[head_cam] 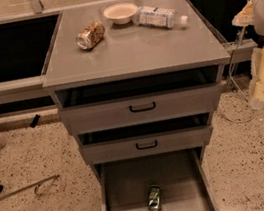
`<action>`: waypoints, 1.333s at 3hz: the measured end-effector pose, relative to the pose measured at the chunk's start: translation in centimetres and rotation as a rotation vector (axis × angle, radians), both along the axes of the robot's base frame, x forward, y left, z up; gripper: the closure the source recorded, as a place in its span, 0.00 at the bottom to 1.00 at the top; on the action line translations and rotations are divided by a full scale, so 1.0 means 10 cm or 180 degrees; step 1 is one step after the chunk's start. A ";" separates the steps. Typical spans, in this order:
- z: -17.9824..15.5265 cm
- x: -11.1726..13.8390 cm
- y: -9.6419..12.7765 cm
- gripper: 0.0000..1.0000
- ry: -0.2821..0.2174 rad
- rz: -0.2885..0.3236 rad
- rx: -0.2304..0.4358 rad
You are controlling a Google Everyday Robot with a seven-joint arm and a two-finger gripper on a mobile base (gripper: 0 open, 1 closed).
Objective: Pick green can from bottom drawer and place on counter
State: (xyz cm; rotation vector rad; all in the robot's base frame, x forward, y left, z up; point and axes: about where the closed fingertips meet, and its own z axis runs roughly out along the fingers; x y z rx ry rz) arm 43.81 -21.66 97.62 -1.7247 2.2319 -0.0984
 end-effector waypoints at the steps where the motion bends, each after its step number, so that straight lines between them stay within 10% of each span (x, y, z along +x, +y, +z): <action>1: 0.00 0.00 0.00 0.00 0.0000 0.0000 0.0000; 4: -1.85 -0.10 0.65 0.00 0.0285 -0.0107 0.0363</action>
Offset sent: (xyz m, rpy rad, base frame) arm -0.0104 0.0371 -0.1611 0.1117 0.0954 -0.0137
